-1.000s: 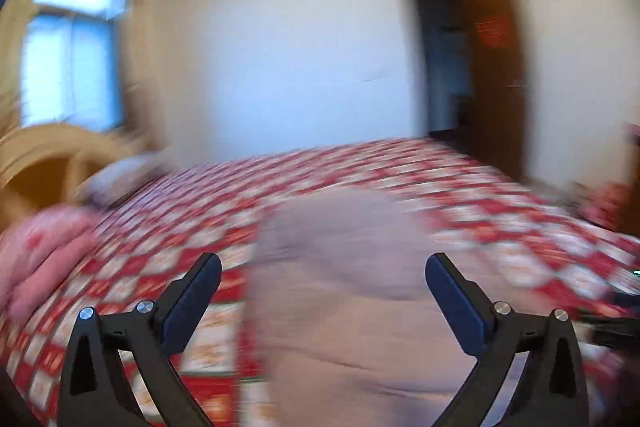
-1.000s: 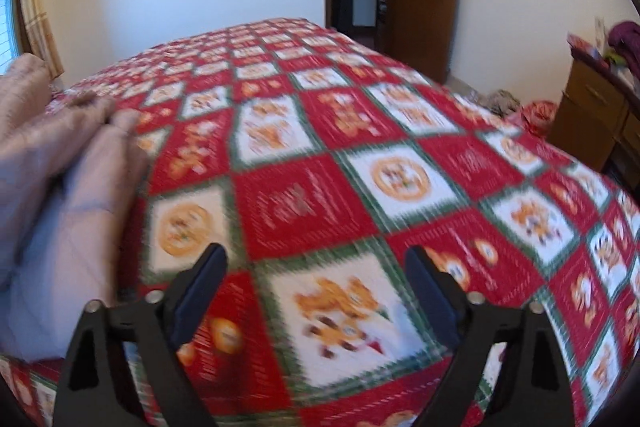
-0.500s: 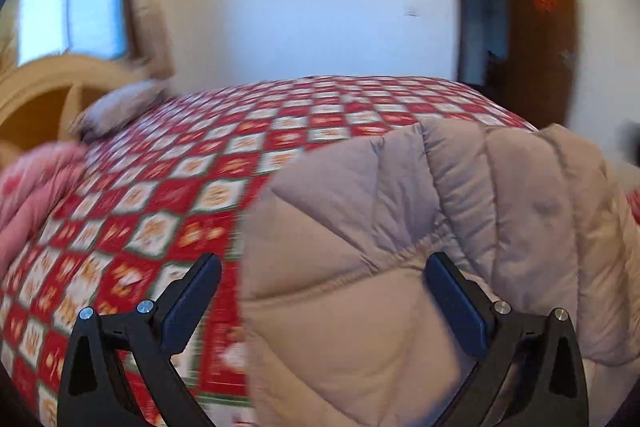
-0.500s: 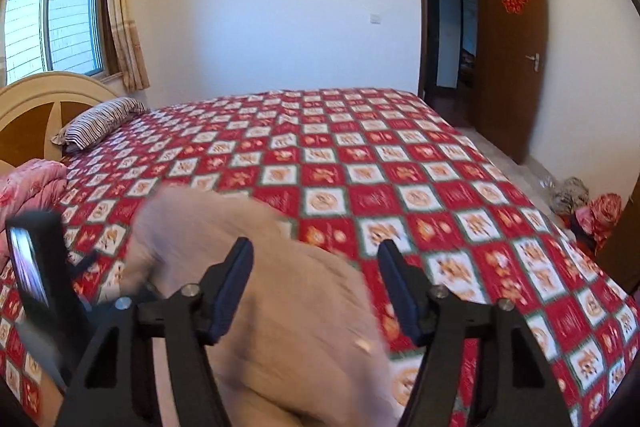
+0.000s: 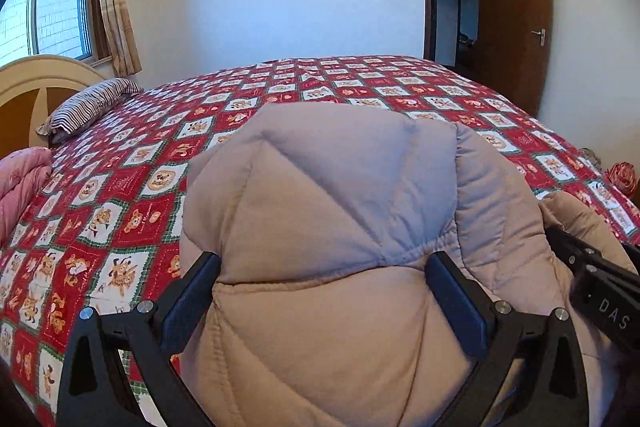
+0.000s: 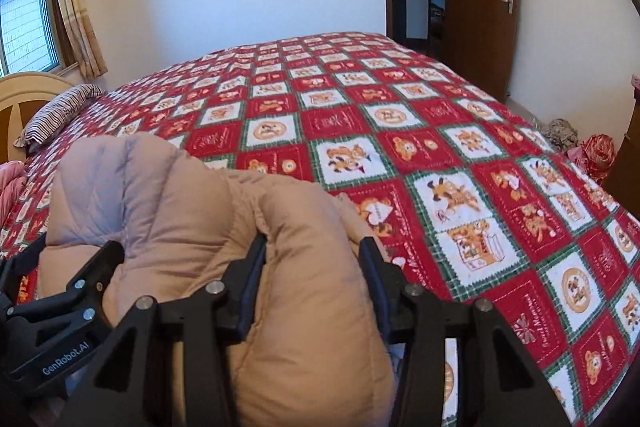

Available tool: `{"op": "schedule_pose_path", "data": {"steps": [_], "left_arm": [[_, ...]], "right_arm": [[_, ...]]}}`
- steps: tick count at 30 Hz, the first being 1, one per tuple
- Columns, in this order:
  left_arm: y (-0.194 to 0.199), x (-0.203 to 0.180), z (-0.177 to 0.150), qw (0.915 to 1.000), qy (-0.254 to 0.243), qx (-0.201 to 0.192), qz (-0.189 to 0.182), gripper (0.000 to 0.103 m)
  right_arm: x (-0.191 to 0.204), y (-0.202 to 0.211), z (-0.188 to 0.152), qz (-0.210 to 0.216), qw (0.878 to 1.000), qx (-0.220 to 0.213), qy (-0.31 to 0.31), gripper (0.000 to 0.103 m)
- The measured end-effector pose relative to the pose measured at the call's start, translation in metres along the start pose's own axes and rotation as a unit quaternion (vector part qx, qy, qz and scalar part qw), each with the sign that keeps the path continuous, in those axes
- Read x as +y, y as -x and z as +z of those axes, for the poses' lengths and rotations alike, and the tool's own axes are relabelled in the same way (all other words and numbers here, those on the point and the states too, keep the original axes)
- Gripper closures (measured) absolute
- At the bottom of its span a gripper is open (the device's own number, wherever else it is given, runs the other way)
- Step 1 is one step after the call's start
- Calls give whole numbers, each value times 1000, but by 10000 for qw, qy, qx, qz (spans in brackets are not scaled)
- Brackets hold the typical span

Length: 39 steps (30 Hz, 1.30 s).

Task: Fold large clothes

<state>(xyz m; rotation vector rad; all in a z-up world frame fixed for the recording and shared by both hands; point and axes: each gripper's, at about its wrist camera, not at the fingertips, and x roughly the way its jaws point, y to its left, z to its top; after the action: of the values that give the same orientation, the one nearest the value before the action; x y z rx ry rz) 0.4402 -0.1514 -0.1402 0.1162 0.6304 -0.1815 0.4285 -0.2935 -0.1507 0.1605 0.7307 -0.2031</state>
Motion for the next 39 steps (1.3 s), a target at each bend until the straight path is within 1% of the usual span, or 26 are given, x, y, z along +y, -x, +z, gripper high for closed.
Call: {"op": "schedule_pose_path", "data": {"steps": [7, 14, 28, 39], "left_arm": [[-14, -1, -6, 9998, 58, 145, -76, 1], [-25, -2, -8, 9994, 84, 320, -77, 1], [-34, -8, -9, 9991, 29, 421, 22, 1], [-37, -9, -10, 9991, -2, 427, 75, 1]], "right_arm": [[-5, -15, -10, 77, 9999, 97, -75, 55], [-10, -31, -14, 166, 9992, 322, -173, 52], [-9, -44, -18, 2, 9983, 549, -183, 49], [-14, -52, -18, 11, 9970, 712, -290, 44]]}}
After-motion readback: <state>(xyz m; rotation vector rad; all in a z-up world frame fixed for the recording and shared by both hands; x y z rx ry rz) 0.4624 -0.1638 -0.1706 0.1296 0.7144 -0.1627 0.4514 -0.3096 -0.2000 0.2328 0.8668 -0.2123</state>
